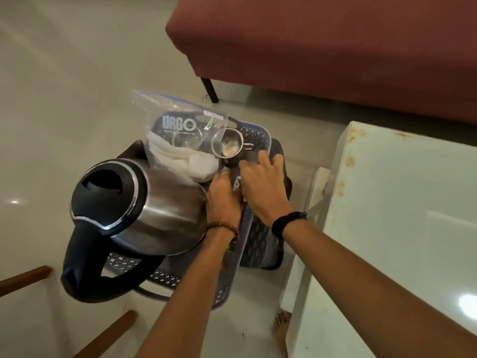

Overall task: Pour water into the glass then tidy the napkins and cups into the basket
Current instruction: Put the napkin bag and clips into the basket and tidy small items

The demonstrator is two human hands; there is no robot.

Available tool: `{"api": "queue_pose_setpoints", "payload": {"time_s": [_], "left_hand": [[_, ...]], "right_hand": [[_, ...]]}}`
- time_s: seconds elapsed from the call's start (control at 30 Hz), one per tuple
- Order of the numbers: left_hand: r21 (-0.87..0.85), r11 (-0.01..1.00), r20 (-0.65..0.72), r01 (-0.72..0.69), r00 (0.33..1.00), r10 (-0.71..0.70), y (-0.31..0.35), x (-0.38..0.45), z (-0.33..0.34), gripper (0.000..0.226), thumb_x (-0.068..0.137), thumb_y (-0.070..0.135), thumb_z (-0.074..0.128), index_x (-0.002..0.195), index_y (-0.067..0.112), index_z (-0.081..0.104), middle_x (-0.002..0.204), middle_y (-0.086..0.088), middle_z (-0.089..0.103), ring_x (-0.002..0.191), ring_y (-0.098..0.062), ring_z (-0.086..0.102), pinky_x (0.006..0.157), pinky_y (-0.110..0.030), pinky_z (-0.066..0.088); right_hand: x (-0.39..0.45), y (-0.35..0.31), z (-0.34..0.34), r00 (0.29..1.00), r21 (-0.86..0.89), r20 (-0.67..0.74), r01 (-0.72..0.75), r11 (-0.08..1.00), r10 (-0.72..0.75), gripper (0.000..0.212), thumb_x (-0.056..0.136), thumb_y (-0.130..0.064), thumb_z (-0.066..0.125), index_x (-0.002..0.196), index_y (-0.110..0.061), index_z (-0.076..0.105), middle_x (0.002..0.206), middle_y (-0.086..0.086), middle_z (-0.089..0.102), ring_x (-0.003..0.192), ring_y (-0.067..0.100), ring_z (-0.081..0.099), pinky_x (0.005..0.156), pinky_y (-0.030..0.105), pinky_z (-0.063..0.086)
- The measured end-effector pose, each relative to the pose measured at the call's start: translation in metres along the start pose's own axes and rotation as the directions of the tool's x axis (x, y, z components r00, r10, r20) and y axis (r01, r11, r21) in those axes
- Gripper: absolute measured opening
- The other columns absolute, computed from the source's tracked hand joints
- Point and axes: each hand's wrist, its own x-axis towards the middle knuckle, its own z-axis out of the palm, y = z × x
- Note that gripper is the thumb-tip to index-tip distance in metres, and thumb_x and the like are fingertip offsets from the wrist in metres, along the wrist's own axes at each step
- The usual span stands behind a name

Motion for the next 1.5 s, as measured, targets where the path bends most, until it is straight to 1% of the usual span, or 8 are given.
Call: {"api": "queue_pose_setpoints", "payload": {"time_s": [0.2, 0.43, 0.57, 0.77, 1.0, 1.17, 1.27, 1.5], "left_hand": [[-0.143, 0.963, -0.173, -0.228, 0.964, 0.202, 0.051, -0.063, -0.001, 0.016, 0.090, 0.016, 0.054, 0.089, 0.032, 0.051, 0.083, 0.013, 0.055, 0.077, 0.004, 0.054, 0.071, -0.008, 0.044], [-0.284, 0.903, 0.154, -0.321, 0.915, 0.374, 0.162, -0.185, 0.100, 0.035, 0.085, 0.005, 0.060, 0.083, 0.039, 0.049, 0.084, 0.023, 0.052, 0.084, 0.019, 0.052, 0.073, 0.003, 0.038], [-0.288, 0.898, 0.473, -0.332, 0.766, 0.434, 0.232, -0.267, 0.192, 0.013, 0.090, 0.014, 0.054, 0.088, 0.026, 0.058, 0.089, 0.011, 0.062, 0.081, 0.002, 0.058, 0.072, -0.005, 0.045], [-0.242, 0.830, 0.723, -0.502, 0.477, 0.499, 0.321, -0.389, 0.325, 0.010, 0.094, 0.019, 0.046, 0.096, 0.020, 0.055, 0.098, 0.007, 0.061, 0.082, -0.005, 0.059, 0.073, -0.016, 0.048], [-0.333, 0.655, 0.783, -0.678, 0.187, 0.592, 0.411, -0.482, 0.448, 0.021, 0.094, 0.016, 0.047, 0.113, 0.015, 0.054, 0.116, 0.000, 0.058, 0.103, -0.014, 0.058, 0.090, -0.025, 0.049], [-0.414, 0.389, 0.668, -0.823, 0.016, 0.744, 0.471, -0.516, 0.520, 0.051, 0.090, 0.010, 0.055, 0.137, 0.011, 0.036, 0.142, -0.011, 0.041, 0.125, -0.024, 0.044, 0.104, -0.033, 0.041], [-0.400, 0.337, 0.674, -0.853, -0.024, 0.739, 0.490, -0.525, 0.554, 0.061, 0.087, 0.009, 0.059, 0.140, 0.021, 0.032, 0.149, -0.007, 0.029, 0.130, -0.022, 0.037, 0.101, -0.033, 0.040], [-0.381, 0.384, 0.708, -0.841, 0.001, 0.706, 0.484, -0.520, 0.562, 0.027, 0.088, 0.016, 0.058, 0.115, 0.016, 0.056, 0.113, -0.004, 0.059, 0.103, -0.017, 0.055, 0.087, -0.038, 0.050]], "right_hand": [[-0.056, 0.041, -0.031, 0.979, 0.337, -0.191, -0.002, 0.942, 0.070, 0.013, 0.095, -0.020, 0.040, 0.092, -0.014, 0.050, 0.090, 0.008, 0.060, 0.086, 0.024, 0.046, 0.074, 0.034, 0.026], [-0.229, 0.178, -0.058, 0.847, 0.480, -0.195, -0.357, 0.801, 0.495, 0.006, 0.083, -0.016, 0.063, 0.089, -0.017, 0.059, 0.061, -0.003, 0.062, 0.055, 0.015, 0.052, 0.061, 0.026, 0.038], [-0.344, 0.273, -0.067, 0.700, 0.458, -0.109, -0.595, 0.661, 0.706, 0.011, 0.082, -0.013, 0.067, 0.091, -0.016, 0.061, 0.056, -0.004, 0.061, 0.050, 0.004, 0.034, 0.060, 0.026, 0.034], [-0.495, 0.398, -0.079, 0.427, 0.461, -0.071, -0.788, 0.409, 0.902, 0.007, 0.089, -0.017, 0.056, 0.096, -0.019, 0.056, 0.061, -0.004, 0.061, 0.056, 0.014, 0.048, 0.069, 0.029, 0.041], [-0.619, 0.500, -0.069, 0.162, 0.505, -0.148, -0.836, 0.215, 0.976, 0.013, 0.087, -0.015, 0.057, 0.100, -0.016, 0.056, 0.075, -0.003, 0.062, 0.069, 0.017, 0.056, 0.071, 0.033, 0.045], [-0.667, 0.547, -0.051, -0.001, 0.435, -0.141, -0.898, 0.061, 0.990, 0.025, 0.083, -0.014, 0.063, 0.107, -0.011, 0.056, 0.102, 0.012, 0.056, 0.082, 0.026, 0.050, 0.064, 0.036, 0.046], [-0.682, 0.563, -0.041, -0.027, 0.403, -0.098, -0.915, 0.015, 0.995, 0.030, 0.082, -0.013, 0.063, 0.111, -0.011, 0.056, 0.112, 0.016, 0.054, 0.089, 0.031, 0.049, 0.067, 0.039, 0.047], [-0.682, 0.564, -0.032, -0.032, 0.572, -0.033, -0.820, -0.008, 0.999, 0.022, 0.088, -0.017, 0.057, 0.110, -0.014, 0.055, 0.116, 0.007, 0.049, 0.090, 0.014, 0.039, 0.057, 0.020, 0.040]]}}
